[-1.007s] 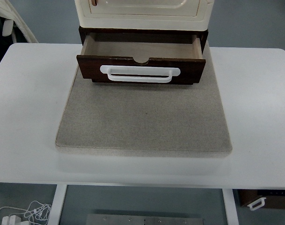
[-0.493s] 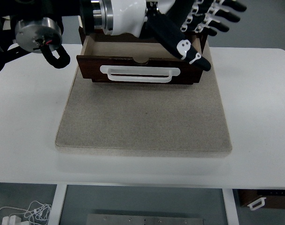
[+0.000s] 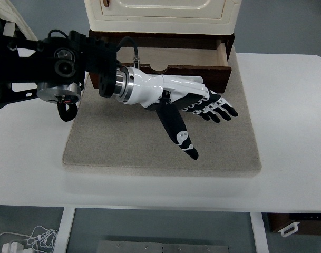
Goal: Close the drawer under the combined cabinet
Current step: 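Swing the left hand over the mat in front of the drawer, then push the drawer front with the left hand away from the robot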
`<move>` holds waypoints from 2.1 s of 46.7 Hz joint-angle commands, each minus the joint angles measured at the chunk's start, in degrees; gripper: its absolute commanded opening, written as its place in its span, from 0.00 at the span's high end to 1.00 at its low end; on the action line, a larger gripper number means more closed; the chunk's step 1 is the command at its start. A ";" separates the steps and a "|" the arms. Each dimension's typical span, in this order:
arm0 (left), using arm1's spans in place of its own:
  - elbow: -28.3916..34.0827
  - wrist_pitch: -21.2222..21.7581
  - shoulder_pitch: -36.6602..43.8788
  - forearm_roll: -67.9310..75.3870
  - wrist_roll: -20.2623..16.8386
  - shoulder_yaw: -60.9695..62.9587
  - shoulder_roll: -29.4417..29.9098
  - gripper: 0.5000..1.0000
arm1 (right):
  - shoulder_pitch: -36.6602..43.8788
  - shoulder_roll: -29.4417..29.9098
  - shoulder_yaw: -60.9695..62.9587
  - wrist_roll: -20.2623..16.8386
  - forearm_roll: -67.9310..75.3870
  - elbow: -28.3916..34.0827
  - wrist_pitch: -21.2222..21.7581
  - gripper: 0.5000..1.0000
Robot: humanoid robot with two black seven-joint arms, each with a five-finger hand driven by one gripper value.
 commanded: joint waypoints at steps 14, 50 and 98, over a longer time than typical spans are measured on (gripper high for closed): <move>2.47 -1.57 0.42 6.98 10.97 3.01 -4.50 0.00 | 0.00 0.00 0.06 0.00 0.01 0.00 0.02 0.10; 14.69 -6.66 2.09 10.42 22.76 -0.15 -9.34 0.00 | 0.00 0.00 -0.03 0.00 0.01 0.00 -0.07 0.10; 29.98 -6.14 4.99 12.00 23.20 -4.72 -13.91 0.00 | 0.00 0.00 -0.03 0.00 0.01 0.00 0.02 0.10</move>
